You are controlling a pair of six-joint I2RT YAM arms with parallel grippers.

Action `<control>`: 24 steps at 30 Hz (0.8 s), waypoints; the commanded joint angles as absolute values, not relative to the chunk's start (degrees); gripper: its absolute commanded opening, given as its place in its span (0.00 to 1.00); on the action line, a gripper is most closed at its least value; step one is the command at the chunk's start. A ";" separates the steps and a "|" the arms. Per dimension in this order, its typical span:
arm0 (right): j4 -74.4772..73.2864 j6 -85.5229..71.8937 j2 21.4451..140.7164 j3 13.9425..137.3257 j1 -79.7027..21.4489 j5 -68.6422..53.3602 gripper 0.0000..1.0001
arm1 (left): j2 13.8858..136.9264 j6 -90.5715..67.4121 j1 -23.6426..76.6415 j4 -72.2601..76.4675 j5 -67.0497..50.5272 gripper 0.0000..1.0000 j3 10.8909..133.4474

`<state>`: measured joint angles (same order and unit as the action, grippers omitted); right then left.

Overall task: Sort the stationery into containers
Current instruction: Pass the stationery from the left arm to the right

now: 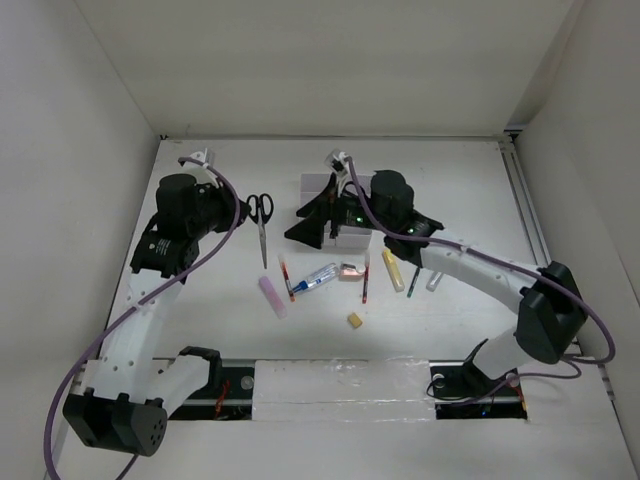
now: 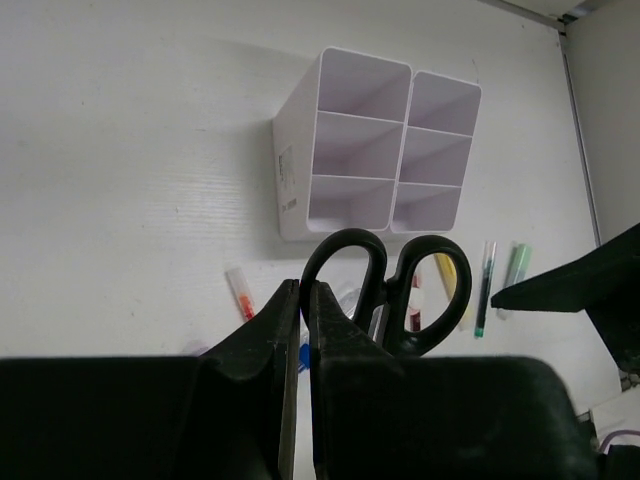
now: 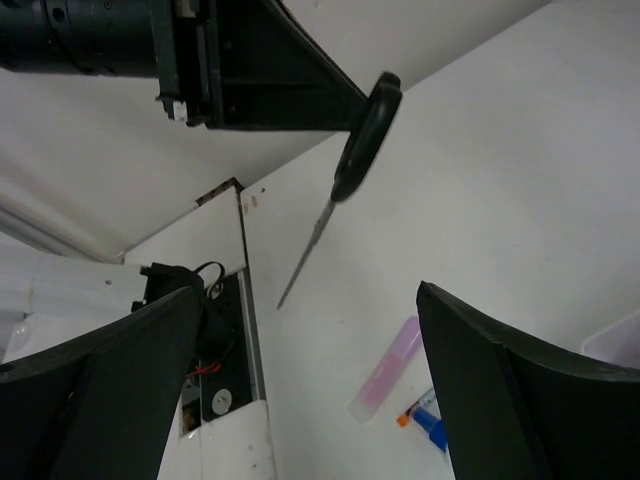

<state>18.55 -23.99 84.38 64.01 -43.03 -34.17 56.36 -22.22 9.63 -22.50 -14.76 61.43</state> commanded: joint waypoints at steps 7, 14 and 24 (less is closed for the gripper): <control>23.29 -27.24 95.44 77.16 -47.10 -29.10 0.87 | 53.96 -20.74 9.49 -17.93 -19.34 0.00 59.77; 19.95 -27.25 99.92 82.00 -49.74 -24.27 0.78 | 53.44 -20.74 9.49 -17.93 -19.95 0.00 59.24; 16.09 -27.86 102.92 84.64 -50.98 -22.32 0.27 | 52.91 -20.74 9.49 -17.93 -19.43 0.00 59.24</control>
